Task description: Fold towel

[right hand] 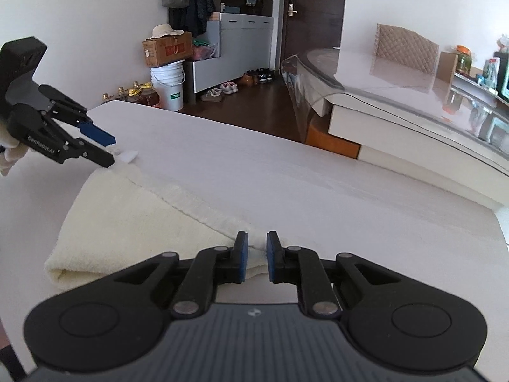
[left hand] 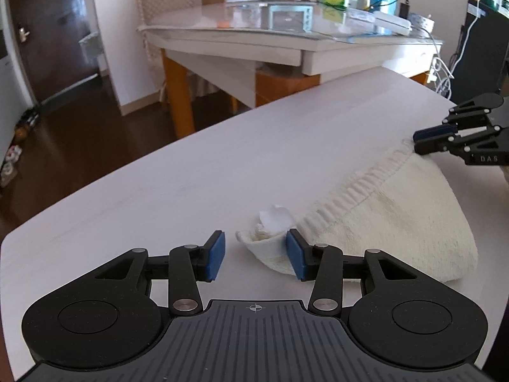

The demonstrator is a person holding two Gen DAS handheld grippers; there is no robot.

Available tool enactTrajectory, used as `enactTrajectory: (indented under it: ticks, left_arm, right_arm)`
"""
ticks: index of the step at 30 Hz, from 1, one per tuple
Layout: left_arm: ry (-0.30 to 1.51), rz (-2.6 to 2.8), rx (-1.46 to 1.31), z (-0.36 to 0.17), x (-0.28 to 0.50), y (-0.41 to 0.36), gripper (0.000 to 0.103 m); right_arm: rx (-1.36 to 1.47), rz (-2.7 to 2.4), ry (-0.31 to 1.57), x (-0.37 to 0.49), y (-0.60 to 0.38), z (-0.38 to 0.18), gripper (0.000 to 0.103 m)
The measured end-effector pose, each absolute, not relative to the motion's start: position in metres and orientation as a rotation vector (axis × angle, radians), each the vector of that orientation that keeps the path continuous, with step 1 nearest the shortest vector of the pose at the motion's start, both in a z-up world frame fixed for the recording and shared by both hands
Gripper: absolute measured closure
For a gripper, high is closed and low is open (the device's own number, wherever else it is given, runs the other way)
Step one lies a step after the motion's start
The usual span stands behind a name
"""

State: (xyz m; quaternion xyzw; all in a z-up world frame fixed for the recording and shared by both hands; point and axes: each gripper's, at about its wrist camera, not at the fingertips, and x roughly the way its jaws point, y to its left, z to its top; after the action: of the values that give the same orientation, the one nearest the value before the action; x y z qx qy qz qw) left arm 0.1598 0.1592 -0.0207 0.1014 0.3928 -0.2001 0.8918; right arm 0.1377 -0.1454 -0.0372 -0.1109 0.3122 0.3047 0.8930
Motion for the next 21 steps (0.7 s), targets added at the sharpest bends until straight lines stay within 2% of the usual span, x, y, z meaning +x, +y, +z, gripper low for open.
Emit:
enactTrajectory:
  ticks: [7, 14, 21]
  left_arm:
    - [0.83, -0.406, 0.191, -0.02, 0.149, 0.154, 0.056]
    - [0.811, -0.366, 0.165, -0.019, 0.138, 0.154, 0.055]
    - [0.778, -0.378, 0.145, -0.007, 0.111, 0.143, 0.055]
  right_arm:
    - [-0.188, 0.891, 0.608, 0.082, -0.116, -0.013, 0.088]
    - [-0.481, 0.917, 0.561, 0.043, -0.076, -0.038, 0.088]
    - [-0.427, 0.89, 0.571, 0.039, -0.08, -0.042, 0.088]
